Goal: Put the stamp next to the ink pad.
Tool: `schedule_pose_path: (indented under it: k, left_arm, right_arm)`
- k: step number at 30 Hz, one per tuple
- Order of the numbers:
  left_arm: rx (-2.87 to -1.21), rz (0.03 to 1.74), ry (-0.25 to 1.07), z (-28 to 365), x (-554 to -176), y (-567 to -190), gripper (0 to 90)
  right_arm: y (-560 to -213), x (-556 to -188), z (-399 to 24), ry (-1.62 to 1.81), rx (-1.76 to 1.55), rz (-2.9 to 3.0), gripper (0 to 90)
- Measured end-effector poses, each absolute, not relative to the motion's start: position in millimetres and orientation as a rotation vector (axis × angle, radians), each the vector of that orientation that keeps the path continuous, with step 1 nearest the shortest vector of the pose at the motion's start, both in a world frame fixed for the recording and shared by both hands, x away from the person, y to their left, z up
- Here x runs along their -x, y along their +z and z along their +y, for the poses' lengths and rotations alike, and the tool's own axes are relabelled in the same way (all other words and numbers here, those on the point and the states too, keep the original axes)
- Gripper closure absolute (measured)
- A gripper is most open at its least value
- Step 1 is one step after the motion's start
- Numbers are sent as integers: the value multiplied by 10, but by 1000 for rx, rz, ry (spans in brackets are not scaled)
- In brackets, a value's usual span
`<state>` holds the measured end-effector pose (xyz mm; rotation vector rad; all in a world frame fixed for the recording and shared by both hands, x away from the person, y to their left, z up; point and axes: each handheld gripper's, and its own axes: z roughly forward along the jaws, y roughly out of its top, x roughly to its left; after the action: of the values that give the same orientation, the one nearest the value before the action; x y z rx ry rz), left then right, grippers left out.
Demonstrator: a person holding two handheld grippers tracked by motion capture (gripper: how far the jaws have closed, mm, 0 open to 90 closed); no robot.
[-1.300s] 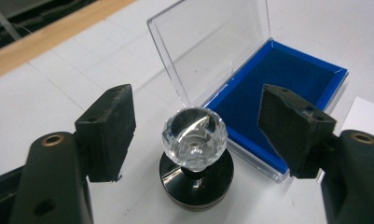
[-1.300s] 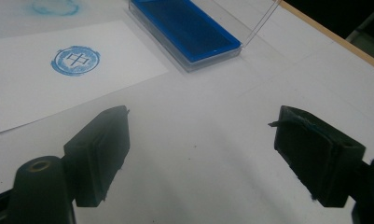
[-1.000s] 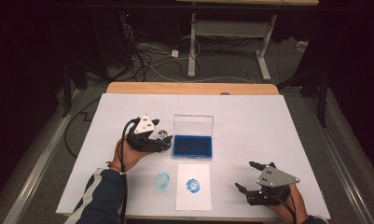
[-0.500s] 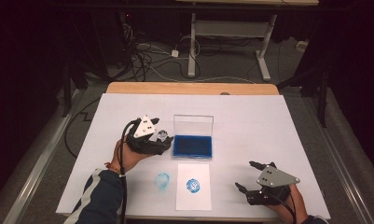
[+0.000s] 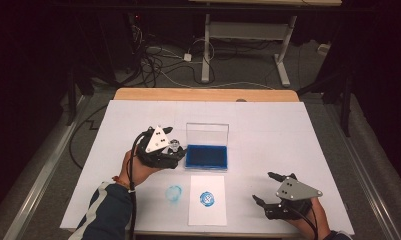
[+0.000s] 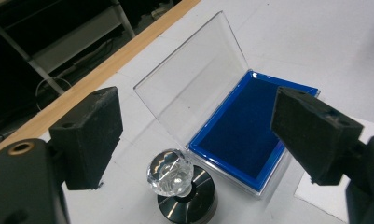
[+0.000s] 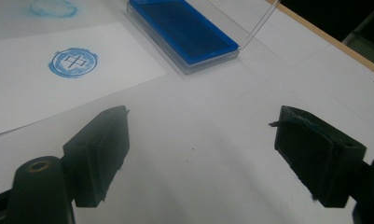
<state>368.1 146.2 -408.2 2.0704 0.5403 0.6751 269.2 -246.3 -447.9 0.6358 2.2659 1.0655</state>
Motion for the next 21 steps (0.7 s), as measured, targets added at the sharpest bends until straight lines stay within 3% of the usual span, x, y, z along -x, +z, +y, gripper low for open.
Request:
schedule_pose_path:
  k: [21]
  left_arm:
    - [-2073, 463, 697, 1456, -3423, -3961, 160]
  right_arm:
    - [-4465, -2681, -2466, 1068, -630, 2258, 183]
